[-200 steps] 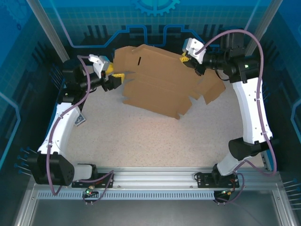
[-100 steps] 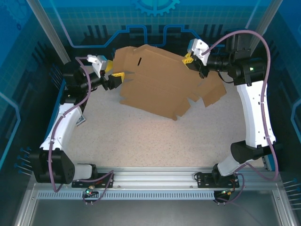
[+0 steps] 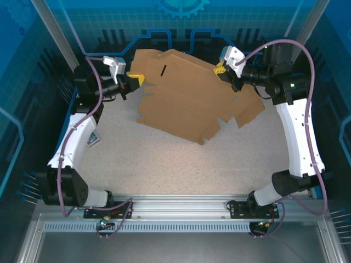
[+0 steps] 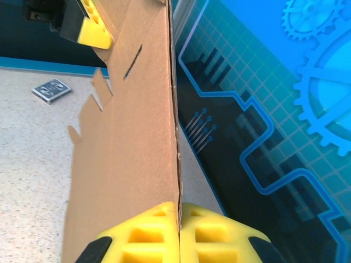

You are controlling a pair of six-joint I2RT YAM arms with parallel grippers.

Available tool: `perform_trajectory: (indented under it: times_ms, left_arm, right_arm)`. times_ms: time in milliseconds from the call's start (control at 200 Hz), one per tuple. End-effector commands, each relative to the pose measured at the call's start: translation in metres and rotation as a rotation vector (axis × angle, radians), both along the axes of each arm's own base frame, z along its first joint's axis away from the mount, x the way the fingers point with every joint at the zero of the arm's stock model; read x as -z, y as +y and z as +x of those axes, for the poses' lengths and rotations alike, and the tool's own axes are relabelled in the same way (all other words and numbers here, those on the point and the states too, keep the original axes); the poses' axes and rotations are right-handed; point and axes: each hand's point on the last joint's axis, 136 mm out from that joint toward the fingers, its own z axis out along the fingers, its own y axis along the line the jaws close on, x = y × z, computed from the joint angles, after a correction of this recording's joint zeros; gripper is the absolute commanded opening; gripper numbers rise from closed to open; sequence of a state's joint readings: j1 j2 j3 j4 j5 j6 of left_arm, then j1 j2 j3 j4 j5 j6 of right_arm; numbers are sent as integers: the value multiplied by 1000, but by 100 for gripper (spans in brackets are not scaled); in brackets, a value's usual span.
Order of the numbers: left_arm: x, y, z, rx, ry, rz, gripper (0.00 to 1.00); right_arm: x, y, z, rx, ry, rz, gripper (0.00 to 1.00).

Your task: Fold the paper box

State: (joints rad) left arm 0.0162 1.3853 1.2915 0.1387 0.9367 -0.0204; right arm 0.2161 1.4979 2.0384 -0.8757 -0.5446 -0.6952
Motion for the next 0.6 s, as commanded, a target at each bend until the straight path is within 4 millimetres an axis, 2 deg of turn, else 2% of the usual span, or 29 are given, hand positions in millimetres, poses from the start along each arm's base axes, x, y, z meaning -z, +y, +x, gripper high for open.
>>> perform_trajectory:
  times_ms: [0,90,325,595]
  left_arm:
    - [-29,-2,-18,-7,53,-49,0]
    - [-30,-1,-18,-20,144,-91,0]
    - [-20,2,-13,-64,371,-196,0]
    - [-14,5,-10,-110,508,-238,0]
  right_arm:
    - [-18,-7,1,97,-139,-20,0]
    - [-14,-7,6,158,-212,-73,0]
    - [14,-7,24,283,-305,-232,0]
    - [45,-10,42,394,-357,-352,0]
